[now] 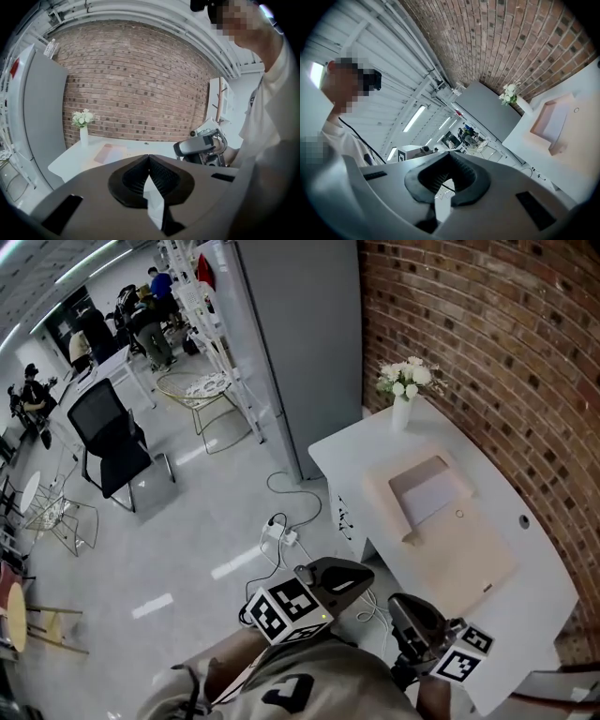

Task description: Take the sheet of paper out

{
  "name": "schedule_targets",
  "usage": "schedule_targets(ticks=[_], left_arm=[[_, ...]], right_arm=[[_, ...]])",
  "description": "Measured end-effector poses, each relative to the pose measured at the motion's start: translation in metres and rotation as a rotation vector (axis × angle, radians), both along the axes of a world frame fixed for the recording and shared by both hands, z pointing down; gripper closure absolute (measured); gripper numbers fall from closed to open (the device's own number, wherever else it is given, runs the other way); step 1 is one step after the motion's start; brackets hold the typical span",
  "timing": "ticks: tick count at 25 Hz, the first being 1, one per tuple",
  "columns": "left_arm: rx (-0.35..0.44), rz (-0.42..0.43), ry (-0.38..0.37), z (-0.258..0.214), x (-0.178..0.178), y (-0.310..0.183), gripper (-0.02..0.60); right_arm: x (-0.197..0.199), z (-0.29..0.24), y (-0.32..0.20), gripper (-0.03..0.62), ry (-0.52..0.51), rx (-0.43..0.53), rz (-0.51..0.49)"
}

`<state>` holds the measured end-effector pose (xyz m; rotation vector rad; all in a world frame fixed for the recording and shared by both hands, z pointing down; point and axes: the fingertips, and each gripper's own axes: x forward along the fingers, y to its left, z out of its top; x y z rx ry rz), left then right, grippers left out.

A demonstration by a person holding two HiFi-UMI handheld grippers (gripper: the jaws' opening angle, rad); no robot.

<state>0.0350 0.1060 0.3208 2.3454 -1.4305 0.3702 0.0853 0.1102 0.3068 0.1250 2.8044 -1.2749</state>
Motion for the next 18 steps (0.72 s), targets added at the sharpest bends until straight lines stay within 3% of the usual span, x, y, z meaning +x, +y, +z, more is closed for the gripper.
schedule_targets(ticks=[8,18], left_arm=[[0.004,0.031,0.037,0.005,-0.022,-0.021,0.568],[0.016,-0.104,0.039,0.003,-0.114,-0.035,0.568]], right_arm=[[-0.024,0.009,-0.021,0.569,0.041,-0.026,0.026],[-0.117,0.002,-0.043,0.569,0.064,0.066,-0.079]])
